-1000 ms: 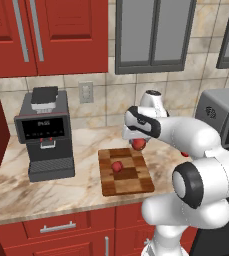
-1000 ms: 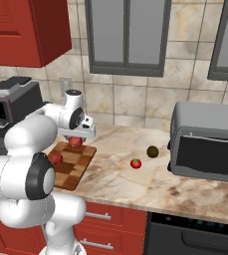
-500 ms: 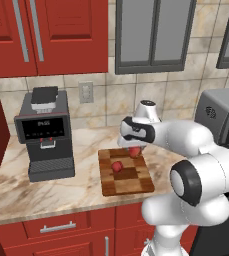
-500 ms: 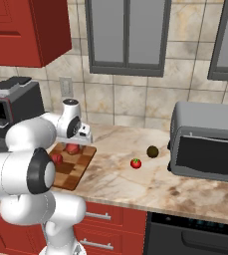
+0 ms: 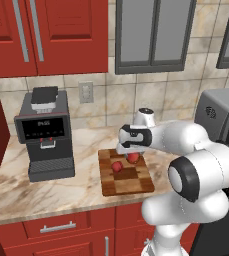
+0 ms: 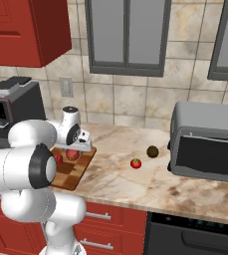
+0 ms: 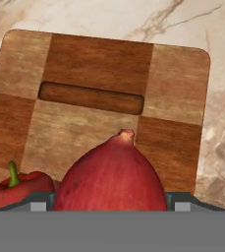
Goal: Place the avocado, onion, tomato, and bell pepper on the cutting board.
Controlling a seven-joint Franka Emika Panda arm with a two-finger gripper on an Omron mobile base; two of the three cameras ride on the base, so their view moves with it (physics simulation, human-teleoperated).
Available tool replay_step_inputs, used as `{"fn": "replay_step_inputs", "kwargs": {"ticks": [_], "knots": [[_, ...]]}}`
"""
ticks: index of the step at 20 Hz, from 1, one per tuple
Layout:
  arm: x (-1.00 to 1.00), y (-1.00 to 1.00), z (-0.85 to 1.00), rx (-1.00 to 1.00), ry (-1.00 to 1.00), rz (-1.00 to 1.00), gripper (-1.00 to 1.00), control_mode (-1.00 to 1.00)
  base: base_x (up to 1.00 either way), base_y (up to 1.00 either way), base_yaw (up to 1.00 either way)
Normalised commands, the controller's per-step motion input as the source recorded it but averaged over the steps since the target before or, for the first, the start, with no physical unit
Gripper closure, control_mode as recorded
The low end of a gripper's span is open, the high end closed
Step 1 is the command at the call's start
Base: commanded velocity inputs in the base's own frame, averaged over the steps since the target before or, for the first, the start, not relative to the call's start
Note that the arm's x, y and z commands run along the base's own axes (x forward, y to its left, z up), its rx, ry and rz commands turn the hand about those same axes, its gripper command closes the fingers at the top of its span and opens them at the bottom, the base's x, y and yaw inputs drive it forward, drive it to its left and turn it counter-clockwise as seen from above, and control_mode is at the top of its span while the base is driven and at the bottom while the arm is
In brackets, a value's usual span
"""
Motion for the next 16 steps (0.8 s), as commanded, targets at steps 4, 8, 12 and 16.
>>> {"fn": "replay_step_inputs", "kwargs": {"ticks": [4, 8, 12, 16], "knots": [[0.0, 0.01, -0.32, 0.0, 0.0, 0.0, 1.0, -1.0, 0.0, 0.0, 0.0], [0.0, 0.0, -0.3, 0.0, 0.0, 0.0, 1.0, -1.0, 0.0, 0.0, 0.0], [0.0, 0.0, -0.29, 0.0, 0.0, 0.0, 1.0, -1.0, 0.0, 0.0, 0.0], [0.0, 0.0, -0.29, 0.0, 0.0, 0.0, -1.0, -1.0, 0.0, 0.0, 0.0]]}}
